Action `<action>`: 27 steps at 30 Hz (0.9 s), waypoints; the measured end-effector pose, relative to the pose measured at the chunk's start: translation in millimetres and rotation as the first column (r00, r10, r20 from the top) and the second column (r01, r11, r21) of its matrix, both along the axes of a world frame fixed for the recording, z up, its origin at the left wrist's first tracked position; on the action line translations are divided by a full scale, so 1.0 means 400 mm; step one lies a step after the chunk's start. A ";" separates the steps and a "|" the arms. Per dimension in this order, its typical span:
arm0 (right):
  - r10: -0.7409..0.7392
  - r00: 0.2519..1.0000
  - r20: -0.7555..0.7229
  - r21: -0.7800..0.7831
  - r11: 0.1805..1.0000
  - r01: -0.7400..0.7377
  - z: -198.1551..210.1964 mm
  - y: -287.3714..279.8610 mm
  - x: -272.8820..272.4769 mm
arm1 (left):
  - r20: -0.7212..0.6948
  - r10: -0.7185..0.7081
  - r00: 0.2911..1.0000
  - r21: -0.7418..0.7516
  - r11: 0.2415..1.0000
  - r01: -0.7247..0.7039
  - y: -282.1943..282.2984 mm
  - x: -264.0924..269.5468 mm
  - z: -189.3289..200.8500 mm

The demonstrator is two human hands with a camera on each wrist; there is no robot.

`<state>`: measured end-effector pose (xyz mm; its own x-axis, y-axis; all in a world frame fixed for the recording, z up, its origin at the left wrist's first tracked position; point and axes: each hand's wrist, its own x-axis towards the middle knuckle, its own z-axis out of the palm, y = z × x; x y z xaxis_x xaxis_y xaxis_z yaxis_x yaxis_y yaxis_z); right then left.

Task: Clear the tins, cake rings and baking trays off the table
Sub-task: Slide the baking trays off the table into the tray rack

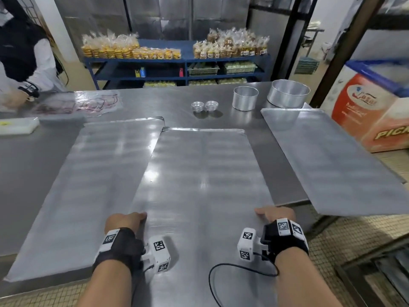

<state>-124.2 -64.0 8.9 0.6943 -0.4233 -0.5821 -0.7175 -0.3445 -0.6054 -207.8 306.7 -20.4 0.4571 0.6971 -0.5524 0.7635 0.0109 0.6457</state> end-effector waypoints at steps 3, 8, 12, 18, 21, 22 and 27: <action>-0.097 0.995 0.033 -0.003 0.995 0.097 0.012 0.006 -0.049 | 0.034 -0.090 0.995 0.028 0.996 0.090 0.023 0.032 0.032; -0.216 0.968 0.124 -0.039 0.974 0.222 0.050 0.004 -0.134 | 0.094 -0.225 0.970 0.013 0.974 0.225 0.039 0.085 0.084; -0.345 0.924 0.163 -0.010 0.936 0.351 0.075 -0.007 -0.217 | 0.118 -0.336 0.935 0.028 0.942 0.335 0.017 0.115 0.114; -0.598 0.790 0.133 0.007 0.798 0.603 0.098 -0.055 -0.350 | 0.156 -0.499 0.852 0.040 0.865 0.500 -0.072 0.150 0.152; -0.692 0.703 0.164 0.022 0.715 0.698 0.104 -0.084 -0.426 | 0.187 -0.556 0.810 0.006 0.825 0.565 -0.135 0.170 0.148; -0.711 0.683 0.167 0.022 0.696 0.718 0.108 -0.094 -0.453 | 0.183 -0.579 0.795 -0.003 0.808 0.589 -0.155 0.182 0.137; -0.813 0.545 0.203 0.058 0.566 0.822 0.132 -0.147 -0.592 | 0.211 -0.668 0.714 -0.106 0.710 0.696 -0.280 0.272 0.042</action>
